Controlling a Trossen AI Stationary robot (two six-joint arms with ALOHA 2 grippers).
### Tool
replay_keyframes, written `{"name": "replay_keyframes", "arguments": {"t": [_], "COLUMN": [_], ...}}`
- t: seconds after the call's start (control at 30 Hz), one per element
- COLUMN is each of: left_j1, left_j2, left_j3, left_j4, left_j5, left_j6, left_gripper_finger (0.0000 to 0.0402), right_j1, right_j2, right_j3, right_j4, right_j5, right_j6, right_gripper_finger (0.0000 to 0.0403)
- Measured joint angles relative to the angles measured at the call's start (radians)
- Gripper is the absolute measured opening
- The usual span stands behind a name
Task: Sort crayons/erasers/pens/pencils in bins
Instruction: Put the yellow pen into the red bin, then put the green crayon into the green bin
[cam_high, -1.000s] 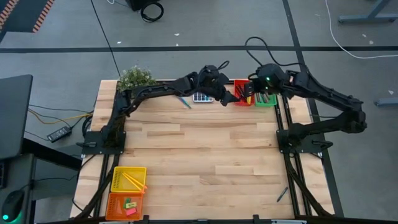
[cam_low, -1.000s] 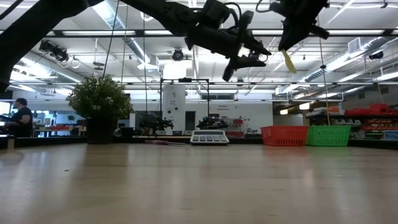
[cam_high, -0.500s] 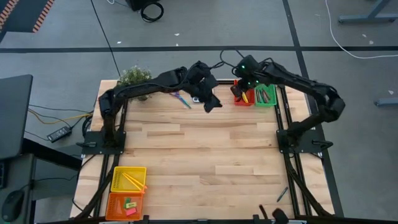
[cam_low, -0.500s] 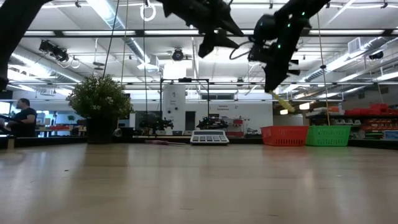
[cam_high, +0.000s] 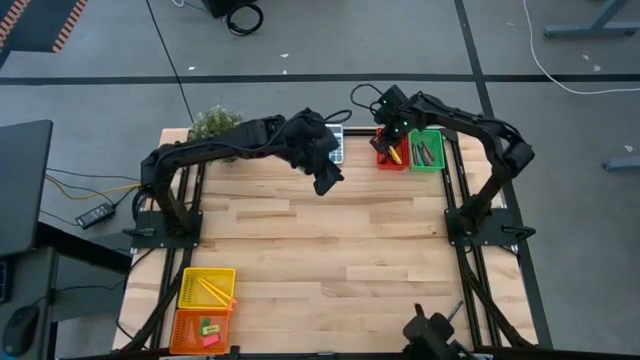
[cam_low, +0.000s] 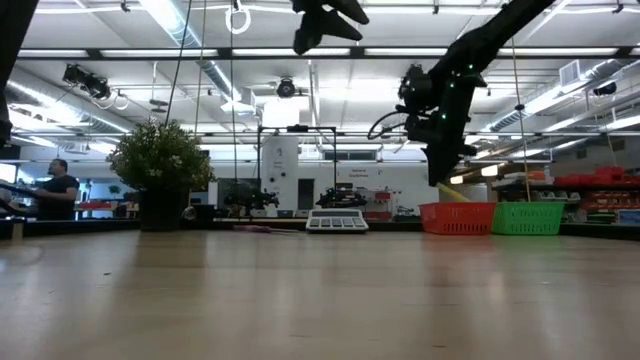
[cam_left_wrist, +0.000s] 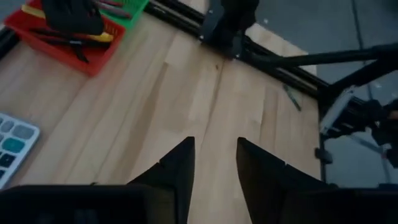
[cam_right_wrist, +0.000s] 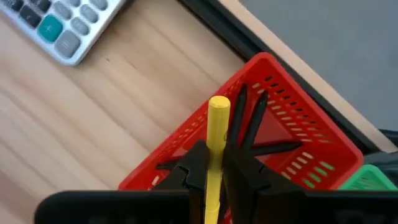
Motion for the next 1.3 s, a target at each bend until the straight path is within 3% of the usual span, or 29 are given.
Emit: {"name": "replay_keyframes", "arguments": {"t": [0.47,0.9,1.1,1.3], "left_j1": [-0.055,-0.056,-0.057,-0.057], "left_j2": [-0.010,-0.061,-0.079,-0.079], "left_j3": [0.000,0.000,0.000,0.000], "left_j4": [-0.048,-0.075,-0.151,-0.139], "left_j5": [-0.126,-0.282,-0.333,-0.336], "left_j6": [-0.001,0.059,0.080,0.213], "left_gripper_finger": [0.0113,0.0093,0.0080,0.0069], "right_j1": [-0.056,-0.059,-0.057,0.043], "right_j2": [0.041,0.031,-0.092,-0.305], "right_j3": [0.000,0.000,0.000,0.000], "right_j4": [0.008,-0.041,-0.159,-0.320], "right_j5": [-0.014,-0.017,-0.031,-0.182], "right_j6": [-0.041,-0.027,0.048,0.184], "right_gripper_finger": [0.0047,0.0120,0.0119,0.0118]}}
